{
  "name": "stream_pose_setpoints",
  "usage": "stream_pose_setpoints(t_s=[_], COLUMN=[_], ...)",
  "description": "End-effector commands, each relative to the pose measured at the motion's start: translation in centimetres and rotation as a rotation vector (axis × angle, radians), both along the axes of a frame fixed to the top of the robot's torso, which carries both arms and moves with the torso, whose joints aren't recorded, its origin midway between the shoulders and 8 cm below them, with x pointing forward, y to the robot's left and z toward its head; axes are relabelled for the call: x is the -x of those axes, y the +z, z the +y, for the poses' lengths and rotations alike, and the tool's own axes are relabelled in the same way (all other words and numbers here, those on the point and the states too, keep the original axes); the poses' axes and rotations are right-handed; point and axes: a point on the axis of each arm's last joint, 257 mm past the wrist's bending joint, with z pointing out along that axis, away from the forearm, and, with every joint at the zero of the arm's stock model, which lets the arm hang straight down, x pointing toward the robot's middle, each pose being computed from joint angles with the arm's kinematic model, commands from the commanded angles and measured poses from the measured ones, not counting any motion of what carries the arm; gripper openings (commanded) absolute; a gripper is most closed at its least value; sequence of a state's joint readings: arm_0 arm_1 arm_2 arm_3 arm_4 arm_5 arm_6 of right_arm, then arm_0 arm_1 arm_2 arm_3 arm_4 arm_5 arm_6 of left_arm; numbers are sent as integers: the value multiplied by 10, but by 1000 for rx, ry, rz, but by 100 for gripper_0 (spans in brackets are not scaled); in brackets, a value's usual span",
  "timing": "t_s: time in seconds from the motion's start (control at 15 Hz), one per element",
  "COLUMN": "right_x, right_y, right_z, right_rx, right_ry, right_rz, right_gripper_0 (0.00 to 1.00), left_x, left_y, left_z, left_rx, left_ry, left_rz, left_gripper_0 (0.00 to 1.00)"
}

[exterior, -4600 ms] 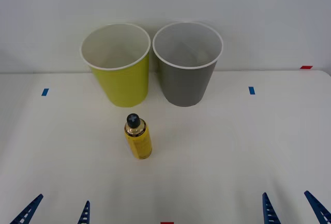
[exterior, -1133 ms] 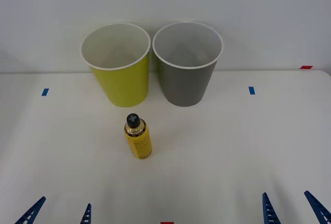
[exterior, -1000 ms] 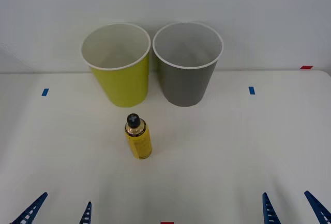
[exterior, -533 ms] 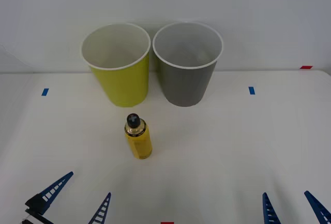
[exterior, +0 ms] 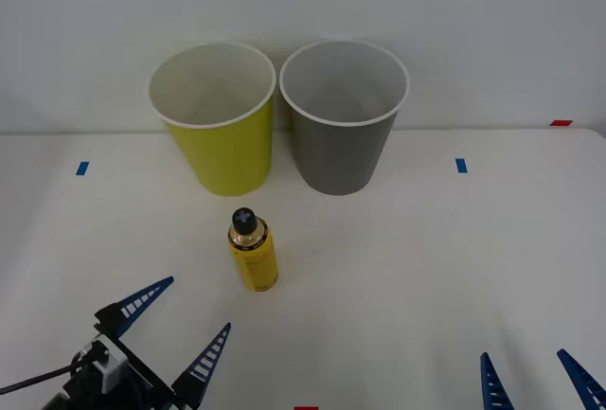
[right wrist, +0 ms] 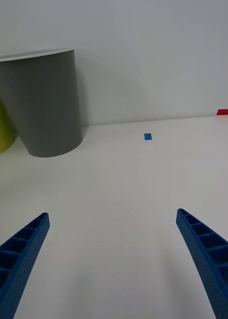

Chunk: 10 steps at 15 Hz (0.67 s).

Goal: Put cans in the gray bin and PET bottles in the light green bin.

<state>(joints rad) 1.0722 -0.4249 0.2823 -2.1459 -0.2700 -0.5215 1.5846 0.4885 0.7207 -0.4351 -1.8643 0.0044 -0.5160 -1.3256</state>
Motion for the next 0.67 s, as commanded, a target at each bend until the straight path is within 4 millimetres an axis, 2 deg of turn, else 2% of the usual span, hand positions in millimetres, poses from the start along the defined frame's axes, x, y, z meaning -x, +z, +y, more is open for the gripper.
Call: stream_pose_setpoints(t_s=[0.07, 0.47, 0.67], right_x=[0, 0, 0], right_y=[0, 0, 0], right_z=[0, 0, 0], right_rx=[0, 0, 0], right_ry=[0, 0, 0], right_rz=[0, 0, 0], right_gripper_0=[88, 88, 88], left_x=[-10, -30, -48], left_y=[-1, -4, -2], left_z=[-15, -26, -27], left_rx=[3, 19, 2], left_ry=[-30, -75, -84], left_rz=[12, 23, 1], left_gripper_0=[100, 100, 100])
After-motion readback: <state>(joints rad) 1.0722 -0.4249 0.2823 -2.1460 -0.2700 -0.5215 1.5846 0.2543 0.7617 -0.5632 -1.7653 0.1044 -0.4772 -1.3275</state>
